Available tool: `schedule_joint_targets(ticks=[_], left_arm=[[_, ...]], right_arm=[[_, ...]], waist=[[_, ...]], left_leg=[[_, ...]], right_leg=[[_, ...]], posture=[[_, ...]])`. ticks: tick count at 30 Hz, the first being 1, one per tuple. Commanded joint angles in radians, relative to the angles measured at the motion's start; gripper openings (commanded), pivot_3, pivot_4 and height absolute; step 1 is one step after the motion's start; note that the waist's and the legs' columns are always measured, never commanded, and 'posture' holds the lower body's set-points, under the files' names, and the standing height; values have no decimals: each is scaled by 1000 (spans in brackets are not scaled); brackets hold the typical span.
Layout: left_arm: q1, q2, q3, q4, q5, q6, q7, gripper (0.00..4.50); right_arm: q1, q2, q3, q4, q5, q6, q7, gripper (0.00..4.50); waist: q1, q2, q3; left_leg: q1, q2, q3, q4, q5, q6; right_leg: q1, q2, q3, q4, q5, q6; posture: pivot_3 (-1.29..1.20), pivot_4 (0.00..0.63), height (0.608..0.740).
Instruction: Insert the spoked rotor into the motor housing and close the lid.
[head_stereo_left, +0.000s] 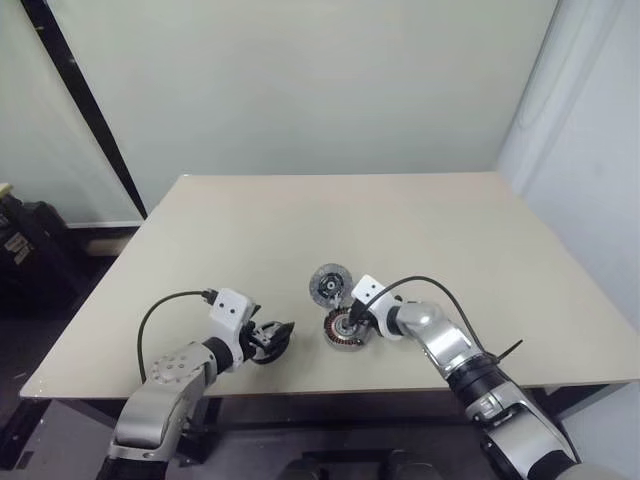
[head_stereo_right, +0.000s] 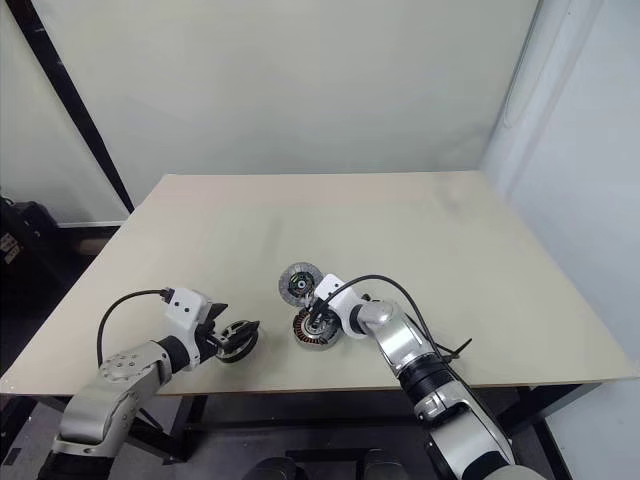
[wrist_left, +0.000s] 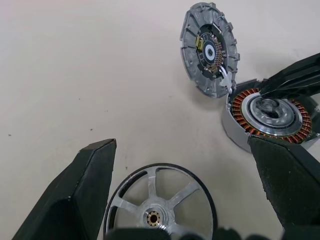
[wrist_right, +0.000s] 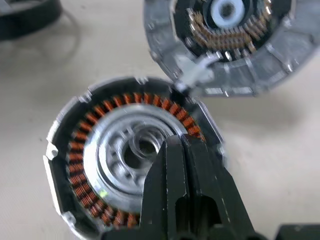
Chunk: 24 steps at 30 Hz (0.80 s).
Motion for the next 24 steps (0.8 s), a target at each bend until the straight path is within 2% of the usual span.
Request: schedule_joint_targets(ticks=[1,8,24], left_arm=[[-25,-1,12,-11,8,-27,-6,4500],[-33,-2,4,-1,12,-31,-11,4500],[-17,0,7,-22,11,-28,-9,4500]], right_arm=[[-6,-8,-16,-62,6,13,5,30],[-11,-3,-35,-75,22,9,-8,30],[-20,57,-59,90,20,-181,-38,30]], waist=[[0,0,0],[0,0,0],[0,0,0]], left_leg=[[0,0,0,0,0,0],[0,0,0,0,0,0],[0,0,0,0,0,0]], right_leg=[[0,0,0,0,0,0],[0,0,0,0,0,0],[0,0,0,0,0,0]], posture=[[0,0,740],[0,0,740],[0,0,740]])
